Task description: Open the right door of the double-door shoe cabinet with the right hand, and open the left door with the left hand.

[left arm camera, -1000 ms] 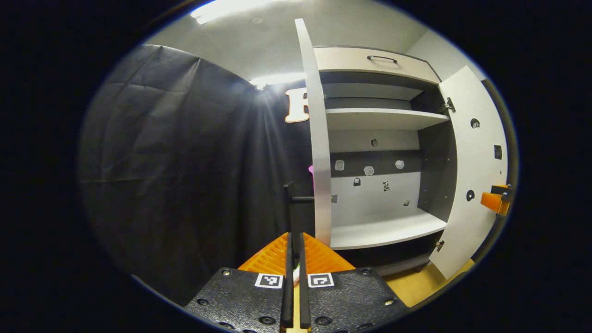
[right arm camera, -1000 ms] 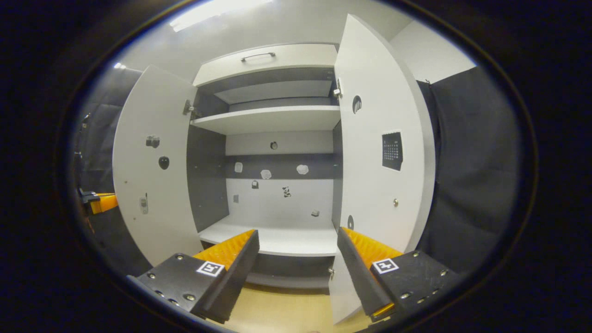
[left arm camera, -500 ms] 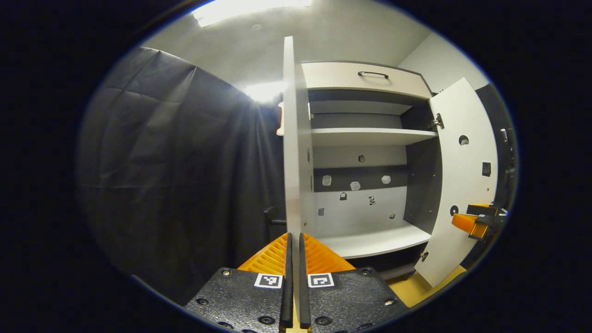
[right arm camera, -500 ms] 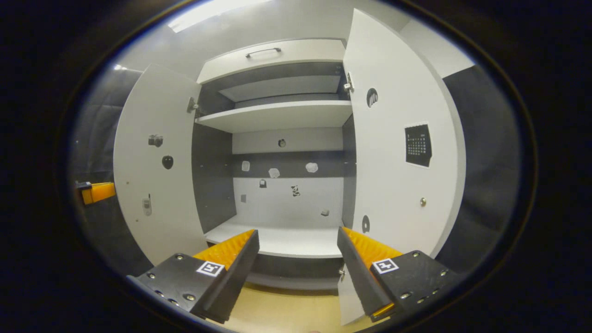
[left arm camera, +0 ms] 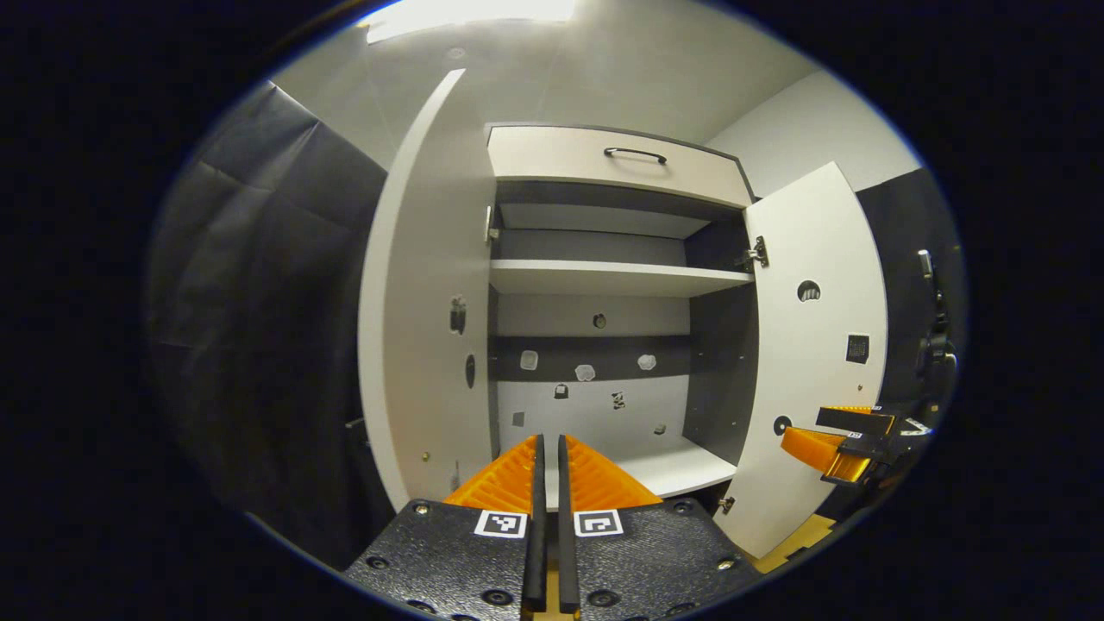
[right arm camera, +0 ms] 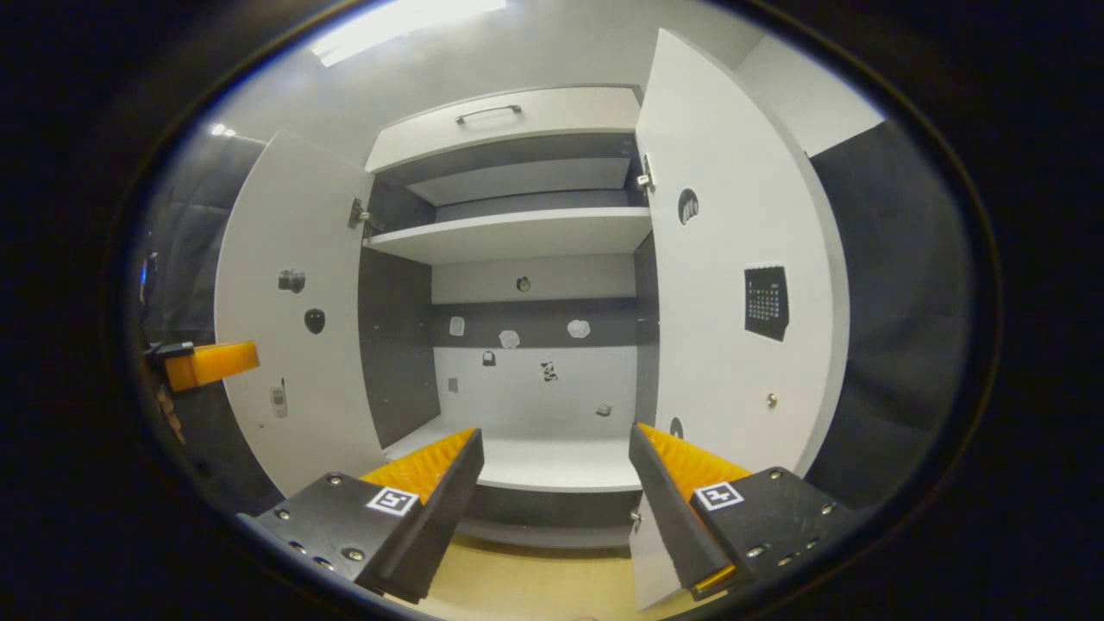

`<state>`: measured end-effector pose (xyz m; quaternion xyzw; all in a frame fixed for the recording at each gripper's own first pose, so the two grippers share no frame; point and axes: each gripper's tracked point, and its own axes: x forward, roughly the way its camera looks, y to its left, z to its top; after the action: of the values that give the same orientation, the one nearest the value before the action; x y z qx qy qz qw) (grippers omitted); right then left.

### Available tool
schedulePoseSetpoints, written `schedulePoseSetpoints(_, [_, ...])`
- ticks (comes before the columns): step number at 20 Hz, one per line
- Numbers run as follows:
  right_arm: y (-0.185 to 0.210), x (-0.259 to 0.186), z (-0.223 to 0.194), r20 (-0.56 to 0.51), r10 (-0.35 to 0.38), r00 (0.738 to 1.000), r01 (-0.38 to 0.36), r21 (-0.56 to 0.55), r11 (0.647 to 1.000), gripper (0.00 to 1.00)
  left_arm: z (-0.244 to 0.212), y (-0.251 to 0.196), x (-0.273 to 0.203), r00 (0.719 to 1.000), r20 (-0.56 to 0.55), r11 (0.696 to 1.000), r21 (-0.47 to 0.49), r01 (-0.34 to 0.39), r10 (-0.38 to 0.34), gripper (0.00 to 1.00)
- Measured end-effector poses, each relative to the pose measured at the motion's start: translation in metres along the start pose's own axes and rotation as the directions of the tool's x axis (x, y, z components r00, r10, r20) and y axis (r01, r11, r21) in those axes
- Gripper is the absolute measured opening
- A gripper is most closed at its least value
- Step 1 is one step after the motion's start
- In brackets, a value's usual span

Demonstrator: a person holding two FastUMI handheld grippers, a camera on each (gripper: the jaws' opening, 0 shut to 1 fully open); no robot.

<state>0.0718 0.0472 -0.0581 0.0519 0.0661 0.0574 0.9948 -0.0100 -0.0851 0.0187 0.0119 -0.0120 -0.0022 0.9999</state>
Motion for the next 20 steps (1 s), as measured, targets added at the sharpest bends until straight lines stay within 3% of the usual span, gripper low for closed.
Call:
schedulePoseSetpoints(7, [-0.006,-0.009,0.01,0.017,-0.03,0.999,0.03,-0.009,1.0,1.0,-0.011,-0.042,0.025,0.994,-0.015,0.994,-0.022,0.11,-0.11,0.07])
schedulePoseSetpoints(8, [-0.007,-0.01,0.012,0.02,-0.034,0.999,0.034,-0.01,0.999,1.0,-0.012,-0.05,0.027,0.991,-0.015,0.991,-0.026,0.13,-0.131,0.18])
schedulePoseSetpoints(9, [-0.006,-0.009,0.014,0.023,-0.035,0.999,0.035,-0.011,0.999,1.0,-0.014,-0.054,0.03,0.99,-0.015,0.989,-0.029,0.143,-0.143,0.15])
schedulePoseSetpoints(12, [-0.006,-0.008,0.022,0.035,-0.042,0.998,0.043,-0.023,0.999,1.0,-0.017,-0.063,0.036,0.985,-0.022,0.984,-0.036,0.172,-0.173,0.27])
schedulePoseSetpoints(13, [-0.005,-0.007,0.024,0.04,-0.042,0.998,0.043,-0.024,0.999,1.0,-0.017,-0.064,0.039,0.984,-0.023,0.983,-0.038,0.177,-0.178,0.23])
schedulePoseSetpoints(14, [-0.004,-0.006,0.027,0.045,-0.041,0.998,0.042,-0.025,0.999,1.0,-0.018,-0.065,0.04,0.983,-0.023,0.983,-0.037,0.179,-0.18,0.27])
schedulePoseSetpoints(19, [0.002,-0.001,0.03,0.05,-0.037,0.998,0.038,-0.03,0.999,1.0,-0.014,-0.06,0.045,0.985,-0.003,0.985,-0.038,0.171,-0.171,0.77])
schedulePoseSetpoints(20, [0.003,-0.001,0.03,0.049,-0.036,0.998,0.038,-0.031,0.999,1.0,-0.014,-0.057,0.045,0.987,0.002,0.986,-0.041,0.164,-0.164,0.83])
